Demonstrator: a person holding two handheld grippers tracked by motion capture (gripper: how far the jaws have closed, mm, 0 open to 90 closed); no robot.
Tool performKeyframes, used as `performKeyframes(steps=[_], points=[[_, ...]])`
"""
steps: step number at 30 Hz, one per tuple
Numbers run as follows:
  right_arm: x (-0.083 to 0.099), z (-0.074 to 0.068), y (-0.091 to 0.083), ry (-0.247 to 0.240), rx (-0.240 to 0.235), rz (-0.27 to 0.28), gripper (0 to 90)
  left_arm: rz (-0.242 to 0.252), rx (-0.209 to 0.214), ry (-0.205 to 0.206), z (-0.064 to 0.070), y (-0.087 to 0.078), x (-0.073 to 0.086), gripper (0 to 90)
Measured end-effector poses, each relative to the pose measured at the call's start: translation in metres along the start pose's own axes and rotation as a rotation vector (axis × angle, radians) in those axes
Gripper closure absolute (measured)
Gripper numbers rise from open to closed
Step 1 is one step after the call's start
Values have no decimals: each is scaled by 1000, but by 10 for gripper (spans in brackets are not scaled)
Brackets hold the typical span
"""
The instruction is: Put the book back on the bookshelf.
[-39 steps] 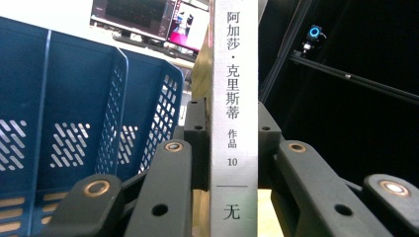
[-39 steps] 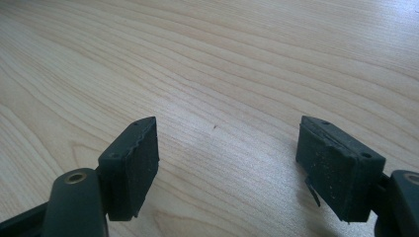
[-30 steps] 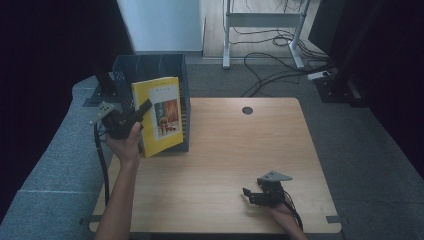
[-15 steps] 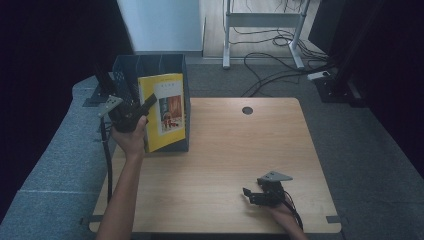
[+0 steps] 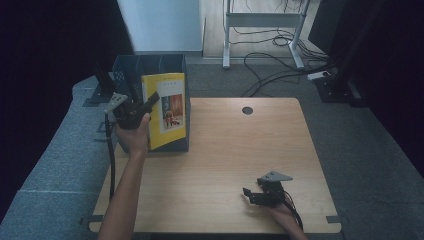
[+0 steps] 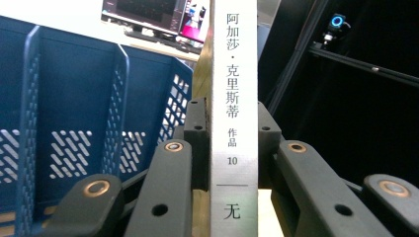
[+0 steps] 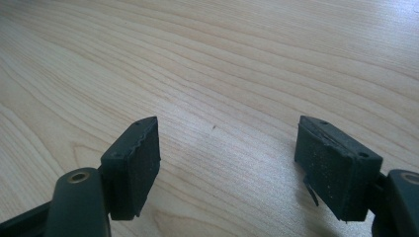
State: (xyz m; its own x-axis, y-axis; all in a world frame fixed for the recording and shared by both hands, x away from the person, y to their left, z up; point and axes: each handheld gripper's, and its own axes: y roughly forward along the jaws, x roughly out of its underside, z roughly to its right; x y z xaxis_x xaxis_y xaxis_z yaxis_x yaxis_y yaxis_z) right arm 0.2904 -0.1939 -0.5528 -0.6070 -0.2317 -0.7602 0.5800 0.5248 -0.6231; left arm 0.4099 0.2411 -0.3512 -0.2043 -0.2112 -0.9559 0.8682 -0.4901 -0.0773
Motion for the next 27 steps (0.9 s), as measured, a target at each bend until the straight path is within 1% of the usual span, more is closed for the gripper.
performKeyframes(steps=[4,8,13,16,27], points=[[0,0,0,-2,0,1,250,5,-18,7,-1,2,-1,754],[0,0,0,-3,0,2,251,3,-22,7,-2,3,-1,754],[0,0,0,-3,1,3,251,9,-50,15,-4,6,0,754],[1,0,0,-5,1,2,251,12,-58,13,-6,8,1,754],[1,0,-1,-2,-2,6,254,8,-104,20,-12,23,6,753]])
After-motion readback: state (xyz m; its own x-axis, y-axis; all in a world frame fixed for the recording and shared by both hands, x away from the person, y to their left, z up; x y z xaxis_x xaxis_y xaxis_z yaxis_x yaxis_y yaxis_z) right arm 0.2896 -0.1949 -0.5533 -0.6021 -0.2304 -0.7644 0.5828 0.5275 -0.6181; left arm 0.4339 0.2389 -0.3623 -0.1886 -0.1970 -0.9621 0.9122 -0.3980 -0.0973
